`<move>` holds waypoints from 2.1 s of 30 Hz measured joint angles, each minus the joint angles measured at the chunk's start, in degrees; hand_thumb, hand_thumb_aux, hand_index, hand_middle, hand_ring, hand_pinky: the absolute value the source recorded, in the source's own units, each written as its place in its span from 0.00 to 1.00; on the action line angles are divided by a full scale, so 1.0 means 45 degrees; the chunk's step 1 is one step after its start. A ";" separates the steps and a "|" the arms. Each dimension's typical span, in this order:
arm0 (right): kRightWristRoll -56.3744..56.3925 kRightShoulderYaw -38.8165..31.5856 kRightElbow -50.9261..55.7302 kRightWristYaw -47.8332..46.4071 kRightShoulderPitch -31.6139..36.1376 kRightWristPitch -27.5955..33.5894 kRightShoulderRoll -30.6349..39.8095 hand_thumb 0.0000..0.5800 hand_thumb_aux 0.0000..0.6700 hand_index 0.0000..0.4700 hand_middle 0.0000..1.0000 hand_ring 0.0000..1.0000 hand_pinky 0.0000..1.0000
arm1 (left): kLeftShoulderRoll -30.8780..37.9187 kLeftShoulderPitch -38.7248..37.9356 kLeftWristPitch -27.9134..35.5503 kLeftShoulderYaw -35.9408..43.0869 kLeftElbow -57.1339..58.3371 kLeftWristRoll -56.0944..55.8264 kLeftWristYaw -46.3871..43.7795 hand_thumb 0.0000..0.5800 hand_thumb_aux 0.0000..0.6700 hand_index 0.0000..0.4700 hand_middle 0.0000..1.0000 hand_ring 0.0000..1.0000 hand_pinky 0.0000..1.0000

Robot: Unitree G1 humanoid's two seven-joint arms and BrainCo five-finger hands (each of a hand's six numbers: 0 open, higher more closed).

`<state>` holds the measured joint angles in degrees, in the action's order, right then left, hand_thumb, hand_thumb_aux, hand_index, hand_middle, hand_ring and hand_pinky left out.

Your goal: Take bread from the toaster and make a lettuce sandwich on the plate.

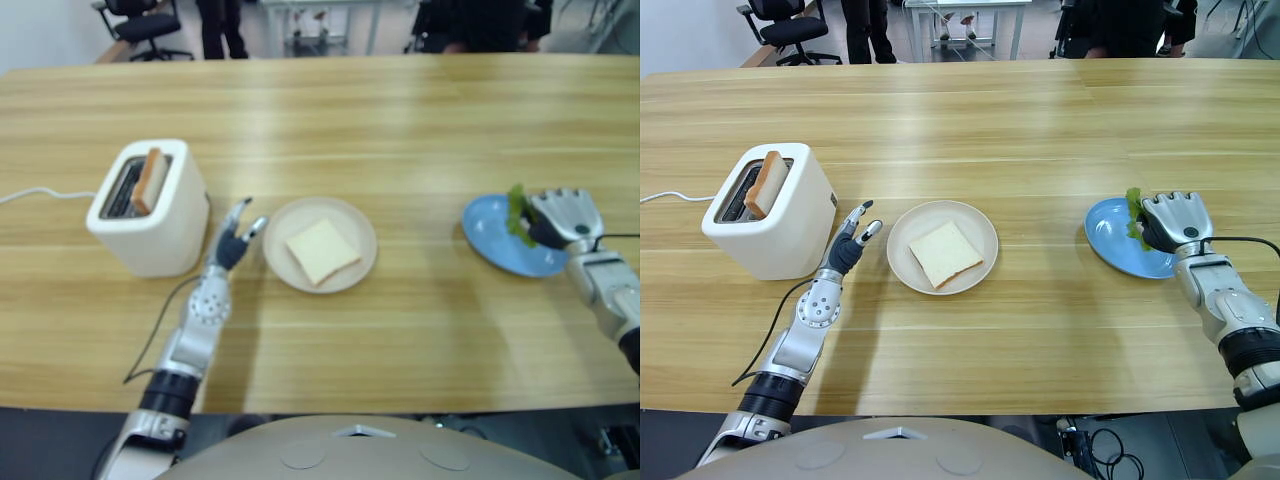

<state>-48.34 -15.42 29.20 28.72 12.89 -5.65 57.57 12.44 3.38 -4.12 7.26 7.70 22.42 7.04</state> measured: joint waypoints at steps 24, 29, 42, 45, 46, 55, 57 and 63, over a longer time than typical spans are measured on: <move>-0.2447 -0.2387 -0.2688 -0.2420 0.4014 0.0112 -0.5797 1.00 1.00 0.98 1.00 1.00 1.00 | -0.0258 0.0402 -0.0314 -0.0011 0.0817 -0.0443 -0.0037 0.00 0.00 0.00 0.00 0.00 0.00; -0.3133 -0.3681 -0.1553 -0.2279 0.4009 -0.0275 -0.6814 1.00 1.00 0.98 1.00 1.00 1.00 | -0.0273 0.0418 -0.0315 0.0018 0.0866 -0.0442 -0.0048 0.00 0.00 0.00 0.00 0.00 0.00; -0.3406 -0.4650 -0.2169 -0.2384 0.2106 -0.0591 -0.7300 1.00 1.00 0.98 1.00 1.00 1.00 | -0.0333 0.0409 -0.0313 0.0072 0.0879 -0.0443 -0.0091 0.00 0.00 0.00 0.00 0.00 0.00; -0.3400 -0.4644 -0.2678 -0.2619 0.1988 -0.0620 -0.7306 1.00 1.00 0.98 1.00 1.00 1.00 | -0.0362 0.0412 -0.0313 0.0079 0.0899 -0.0442 -0.0092 0.00 0.00 0.00 0.00 0.00 0.00; -0.3398 -0.4644 -0.2739 -0.2688 0.1970 -0.0641 -0.7312 1.00 1.00 0.98 1.00 1.00 1.00 | -0.0374 0.0413 -0.0313 0.0081 0.0913 -0.0441 -0.0091 0.00 0.00 0.00 0.00 0.00 0.00; -0.3277 -0.4615 -0.2710 -0.3172 0.1862 -0.0667 -0.7305 0.12 0.06 0.06 0.00 0.00 0.00 | -0.0389 0.0434 -0.0314 0.0196 0.1166 -0.0434 -0.0082 0.00 0.00 0.00 0.00 0.00 0.00; -0.3217 -0.4617 -0.2693 -0.3387 0.1782 -0.0698 -0.7298 0.00 0.00 0.00 0.00 0.00 0.00 | -0.0388 0.0437 -0.0314 0.0200 0.1172 -0.0433 -0.0079 0.00 0.00 0.00 0.00 0.00 0.00; -0.2917 -0.4573 -0.2841 -0.4217 0.1381 -0.0944 -0.7015 0.00 0.00 0.00 0.00 0.00 0.00 | -0.0388 0.0444 -0.0314 0.0230 0.1238 -0.0422 -0.0072 0.00 0.00 0.00 0.00 0.00 0.00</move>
<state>-61.47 -36.00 16.42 9.75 19.10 -9.90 26.00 10.69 5.38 -5.53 8.29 13.27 20.52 6.71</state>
